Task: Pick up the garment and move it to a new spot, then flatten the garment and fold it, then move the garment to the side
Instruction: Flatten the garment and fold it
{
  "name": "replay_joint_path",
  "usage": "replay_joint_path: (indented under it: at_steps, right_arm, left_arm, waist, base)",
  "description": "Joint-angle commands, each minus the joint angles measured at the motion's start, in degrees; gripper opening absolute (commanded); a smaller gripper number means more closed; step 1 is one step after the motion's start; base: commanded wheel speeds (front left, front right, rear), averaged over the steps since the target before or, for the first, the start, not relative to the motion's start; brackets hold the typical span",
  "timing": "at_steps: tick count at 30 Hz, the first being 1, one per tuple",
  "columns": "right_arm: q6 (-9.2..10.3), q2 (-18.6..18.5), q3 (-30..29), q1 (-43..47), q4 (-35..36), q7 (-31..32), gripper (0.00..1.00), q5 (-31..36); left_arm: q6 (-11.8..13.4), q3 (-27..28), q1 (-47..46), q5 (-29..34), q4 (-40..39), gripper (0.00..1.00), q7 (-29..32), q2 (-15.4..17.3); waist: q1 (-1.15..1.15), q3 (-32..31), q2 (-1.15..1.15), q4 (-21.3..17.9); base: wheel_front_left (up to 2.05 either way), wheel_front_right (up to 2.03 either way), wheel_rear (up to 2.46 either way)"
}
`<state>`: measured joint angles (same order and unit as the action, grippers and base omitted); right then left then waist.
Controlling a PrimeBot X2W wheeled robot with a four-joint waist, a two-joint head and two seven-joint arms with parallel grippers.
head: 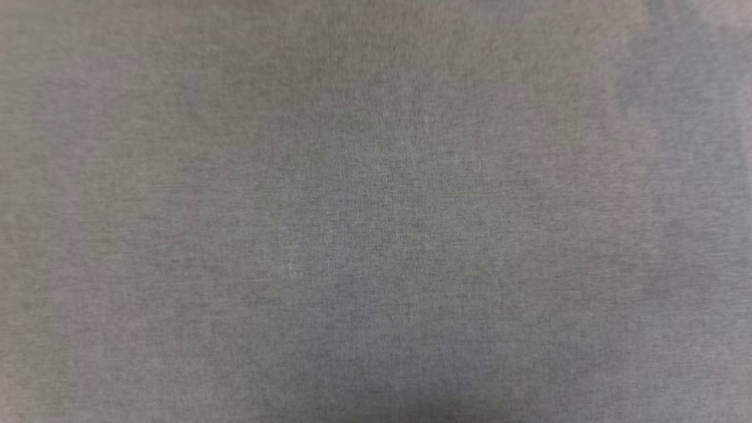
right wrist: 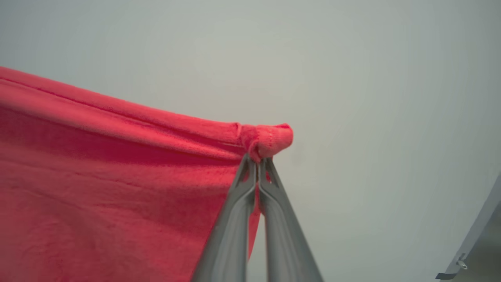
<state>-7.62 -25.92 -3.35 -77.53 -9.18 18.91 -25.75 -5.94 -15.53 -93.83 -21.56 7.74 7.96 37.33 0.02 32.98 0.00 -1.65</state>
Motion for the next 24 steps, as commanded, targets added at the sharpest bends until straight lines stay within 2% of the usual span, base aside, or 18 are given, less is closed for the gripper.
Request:
replay_joint_path:
  at_steps: [1, 6, 11, 17, 24]
  right_arm:
    - [0.13, 0.21, 0.44, -2.64, -2.50, -1.39, 0.00, 1.55]
    - [0.13, 2.35, 1.94, -11.00, -11.98, -6.89, 0.00, 5.81]
    - [0.13, 4.07, 3.07, -15.40, -20.65, -12.22, 0.00, 6.63]
    - [0.13, 5.42, 5.70, -14.16, -27.24, -17.69, 0.00, 5.71]
    - [0.13, 7.07, 9.26, -8.81, -31.53, -21.93, 0.00, 2.52]
  left_arm:
    - [0.00, -0.16, -3.91, 1.65, 2.98, 0.00, -1.59, 0.15]
    - [-0.80, -3.01, -13.79, 3.52, 15.75, 0.00, -7.06, -2.25]
    - [-1.25, -6.34, -17.17, 4.91, 24.47, 0.00, -13.04, -3.33]
    - [-1.43, -8.69, -14.06, 3.14, 30.56, 0.00, -19.48, -6.01]
    - [-1.24, -9.80, -4.59, 1.19, 32.17, 0.00, -22.56, -8.89]
  waist:
    - [-0.02, 6.51, 0.00, -0.57]
    - [-0.02, 9.47, 0.00, -0.44]
    - [-0.02, 11.39, 0.00, 0.19]
    - [-0.02, 11.92, 0.00, 1.02]
    - [-0.02, 10.04, 0.00, 2.17]
  base:
    - [0.00, 0.00, 0.00]
    - [0.00, 0.00, 0.00]
    - [0.00, 0.00, 0.00]
    - [0.00, 0.00, 0.00]
    - [0.00, 0.00, 0.00]
